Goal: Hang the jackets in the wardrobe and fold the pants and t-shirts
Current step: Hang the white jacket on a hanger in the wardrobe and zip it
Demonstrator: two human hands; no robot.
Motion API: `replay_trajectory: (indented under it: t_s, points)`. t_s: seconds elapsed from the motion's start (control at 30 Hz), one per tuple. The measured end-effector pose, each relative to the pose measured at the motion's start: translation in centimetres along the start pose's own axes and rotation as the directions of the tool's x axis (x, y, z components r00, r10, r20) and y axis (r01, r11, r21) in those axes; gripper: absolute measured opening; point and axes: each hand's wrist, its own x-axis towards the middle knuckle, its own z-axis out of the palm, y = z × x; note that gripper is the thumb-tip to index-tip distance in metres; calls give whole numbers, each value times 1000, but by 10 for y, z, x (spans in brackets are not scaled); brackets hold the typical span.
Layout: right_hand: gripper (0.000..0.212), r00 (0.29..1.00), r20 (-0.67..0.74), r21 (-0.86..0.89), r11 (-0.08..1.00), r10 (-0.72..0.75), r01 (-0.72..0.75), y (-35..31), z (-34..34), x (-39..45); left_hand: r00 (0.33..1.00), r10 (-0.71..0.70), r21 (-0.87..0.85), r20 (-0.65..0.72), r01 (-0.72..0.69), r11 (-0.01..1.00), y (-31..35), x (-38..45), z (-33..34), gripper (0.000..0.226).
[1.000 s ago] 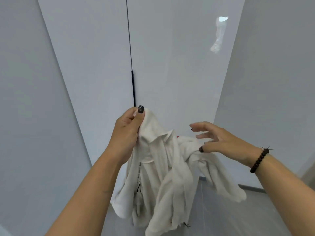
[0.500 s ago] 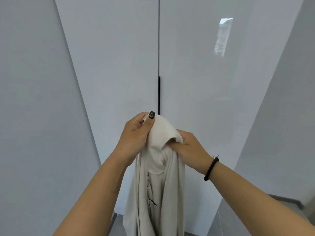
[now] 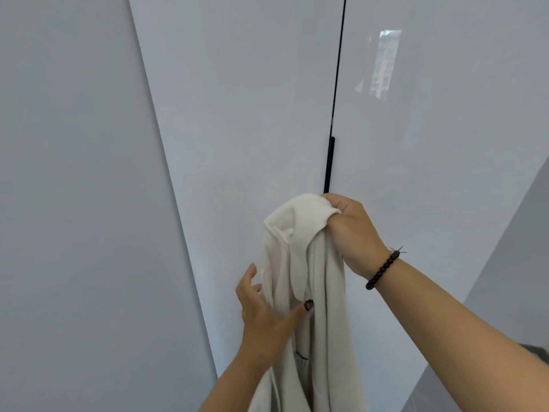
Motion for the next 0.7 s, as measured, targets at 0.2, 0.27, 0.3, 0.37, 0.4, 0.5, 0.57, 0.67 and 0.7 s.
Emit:
replay_trajectory:
  t_s: [0.2, 0.27, 0.3, 0.37, 0.4, 0.5, 0.57, 0.67, 0.7]
  points:
    - [23, 993, -118, 131, 991, -13, 28, -22, -18, 28, 948, -70, 78, 312, 48, 996, -27, 14, 4, 38]
    - [25, 986, -165, 161, 987, 25, 2, -15, -35, 35, 954, -76, 18, 290, 74, 997, -20, 29, -6, 17]
    - [26, 980, -190, 176, 984, 51, -17, -10, -44, 38, 960, -68, 5, 271, 69, 998, -16, 36, -10, 17]
    - [28, 961, -247, 195, 978, 125, -77, 8, -61, 47, 974, -61, -17, 219, 66, 998, -8, 50, -16, 23]
    - [27, 951, -264, 182, 976, 163, -117, 18, -67, 52, 981, -66, -39, 185, 74, 997, -3, 56, -17, 23]
    - [22, 939, -217, 48, 964, 267, -263, 52, -82, 74, 991, -123, -172, 56, 130, 976, 12, 73, -8, 18]
    - [27, 939, -152, -57, 946, 309, -320, 71, -78, 76, 982, -184, -273, -33, 168, 947, 21, 72, -11, 18]
    - [17, 957, -95, -236, 928, 274, -289, 87, -76, 93, 964, -224, -356, -144, 160, 921, 33, 89, -7, 22]
    - [30, 964, -37, -253, 931, 263, -264, 90, -74, 99, 961, -221, -366, -169, 147, 919, 37, 95, -5, 23]
